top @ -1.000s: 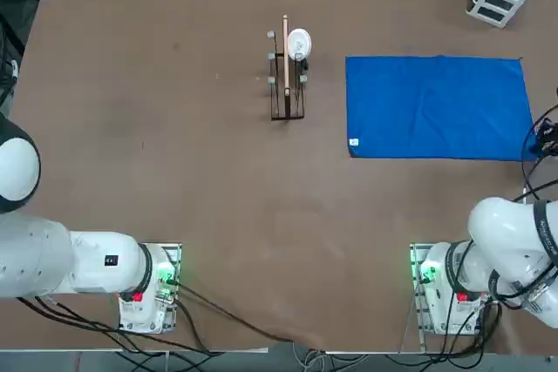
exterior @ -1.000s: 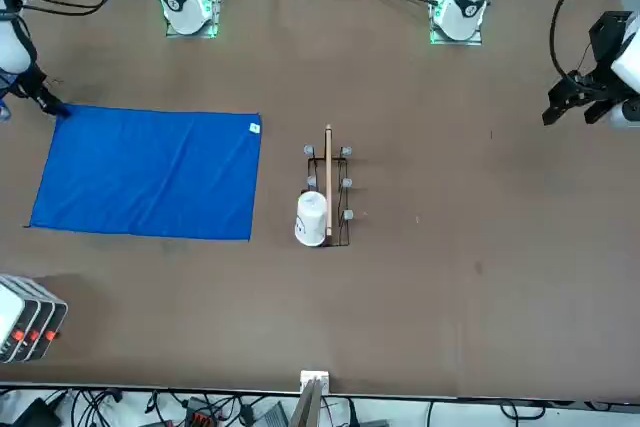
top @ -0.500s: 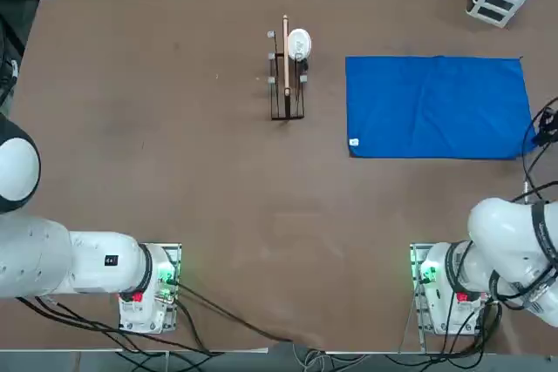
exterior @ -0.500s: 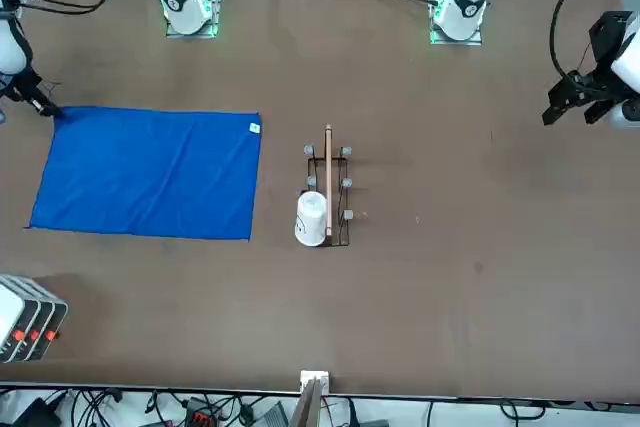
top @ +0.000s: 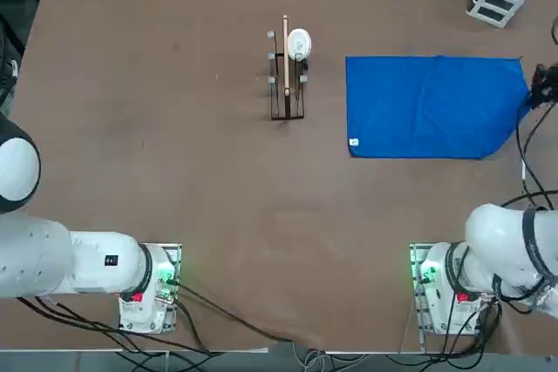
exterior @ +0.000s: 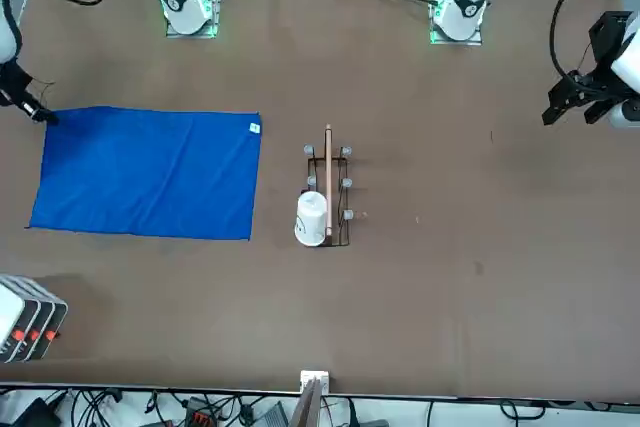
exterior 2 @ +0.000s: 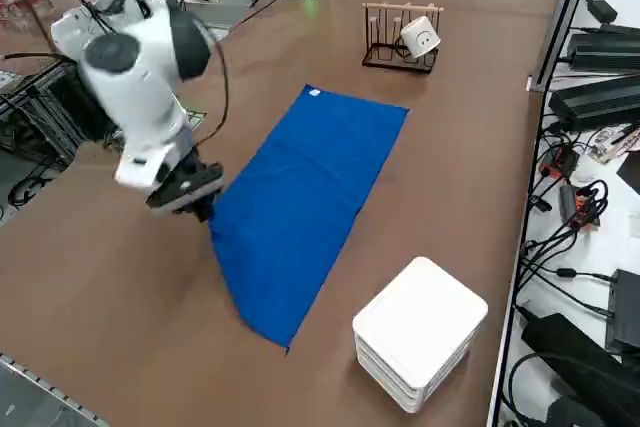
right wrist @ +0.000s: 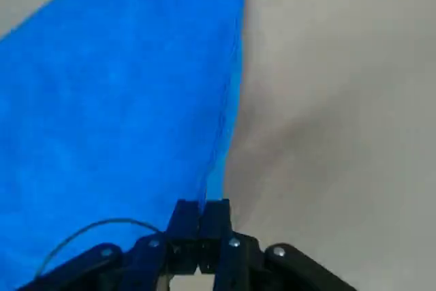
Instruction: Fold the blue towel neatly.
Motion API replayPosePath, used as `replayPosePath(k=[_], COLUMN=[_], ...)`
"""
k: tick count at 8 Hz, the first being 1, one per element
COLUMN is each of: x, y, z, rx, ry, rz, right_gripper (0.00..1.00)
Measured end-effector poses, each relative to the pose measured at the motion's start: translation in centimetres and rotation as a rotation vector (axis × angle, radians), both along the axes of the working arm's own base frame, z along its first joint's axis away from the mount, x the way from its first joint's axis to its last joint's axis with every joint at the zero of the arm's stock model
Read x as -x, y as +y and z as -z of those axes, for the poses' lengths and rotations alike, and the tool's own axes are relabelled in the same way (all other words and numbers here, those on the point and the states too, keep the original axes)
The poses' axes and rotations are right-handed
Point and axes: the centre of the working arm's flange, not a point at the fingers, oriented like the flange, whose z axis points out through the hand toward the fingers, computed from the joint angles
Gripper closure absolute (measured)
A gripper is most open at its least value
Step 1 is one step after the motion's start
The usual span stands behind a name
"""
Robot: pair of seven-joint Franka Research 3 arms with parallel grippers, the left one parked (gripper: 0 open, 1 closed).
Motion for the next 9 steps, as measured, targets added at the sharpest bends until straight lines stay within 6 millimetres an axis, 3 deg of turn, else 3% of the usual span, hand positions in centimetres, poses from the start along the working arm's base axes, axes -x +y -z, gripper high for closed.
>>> replayPosePath(k=[2,4,7,9], x=[-3.7,-6.6,-8.9,-10.3], y=[6.6,11.6,15.8,20.0], z=[-2.7,-3.9,-2.3,-1.7], rx=[-0.004,0.007,0.013,0.02], ry=[0.045,0.058,0.085,0.092], rz=[0.042,0.052,0.047,0.008], right_gripper=[0.98,0.98,0.98,0.98])
